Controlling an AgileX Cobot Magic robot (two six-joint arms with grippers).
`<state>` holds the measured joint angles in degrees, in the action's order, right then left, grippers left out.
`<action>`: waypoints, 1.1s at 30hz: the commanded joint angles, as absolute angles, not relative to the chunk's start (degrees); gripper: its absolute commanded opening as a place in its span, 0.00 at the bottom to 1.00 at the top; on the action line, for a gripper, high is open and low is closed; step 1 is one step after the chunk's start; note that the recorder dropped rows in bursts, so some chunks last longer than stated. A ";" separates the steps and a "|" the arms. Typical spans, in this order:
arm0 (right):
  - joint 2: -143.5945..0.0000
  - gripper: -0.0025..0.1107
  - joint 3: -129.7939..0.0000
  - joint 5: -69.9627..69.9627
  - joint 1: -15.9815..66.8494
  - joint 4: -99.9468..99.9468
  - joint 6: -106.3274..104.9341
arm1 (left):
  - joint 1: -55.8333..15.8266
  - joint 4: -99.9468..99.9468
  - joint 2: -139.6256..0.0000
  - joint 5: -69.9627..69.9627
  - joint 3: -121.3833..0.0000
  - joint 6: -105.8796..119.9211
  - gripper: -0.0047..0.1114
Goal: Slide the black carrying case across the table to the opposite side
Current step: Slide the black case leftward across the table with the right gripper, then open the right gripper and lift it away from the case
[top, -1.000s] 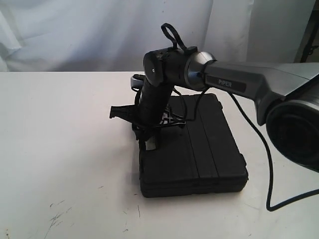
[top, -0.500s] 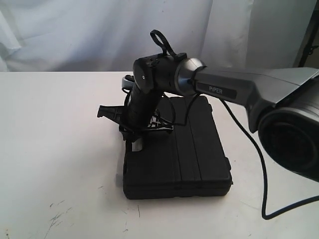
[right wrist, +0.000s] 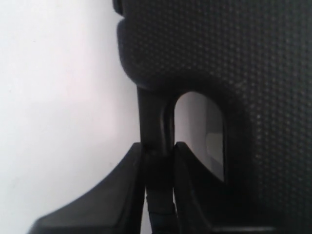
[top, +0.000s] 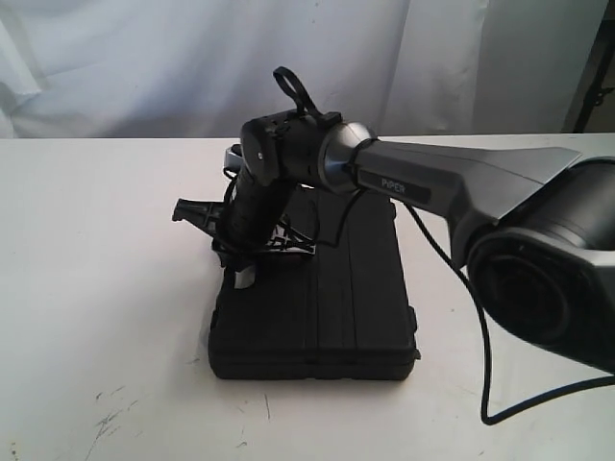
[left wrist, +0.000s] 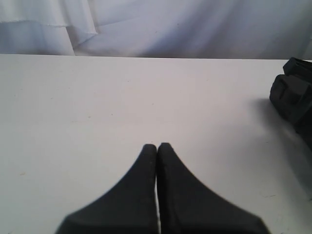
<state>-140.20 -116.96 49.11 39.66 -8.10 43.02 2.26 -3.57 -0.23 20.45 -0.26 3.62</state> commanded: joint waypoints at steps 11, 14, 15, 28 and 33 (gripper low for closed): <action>-141.61 0.05 -121.62 48.38 40.65 -8.85 43.89 | 2.33 -3.72 0.00 19.55 0.00 3.44 0.04; -141.61 0.05 -121.62 46.78 40.65 -10.11 43.89 | 2.33 -3.72 0.00 19.55 0.00 3.44 0.04; -141.61 0.06 -121.62 46.41 40.65 -10.66 43.89 | 2.33 -3.72 0.00 19.55 0.00 3.44 0.04; -141.61 0.24 -121.62 46.66 40.65 -8.28 43.75 | 2.33 -3.72 0.00 19.55 0.00 3.44 0.04; -141.61 0.42 -121.62 47.91 40.25 -8.36 41.98 | 2.33 -3.72 0.00 19.55 0.00 3.44 0.04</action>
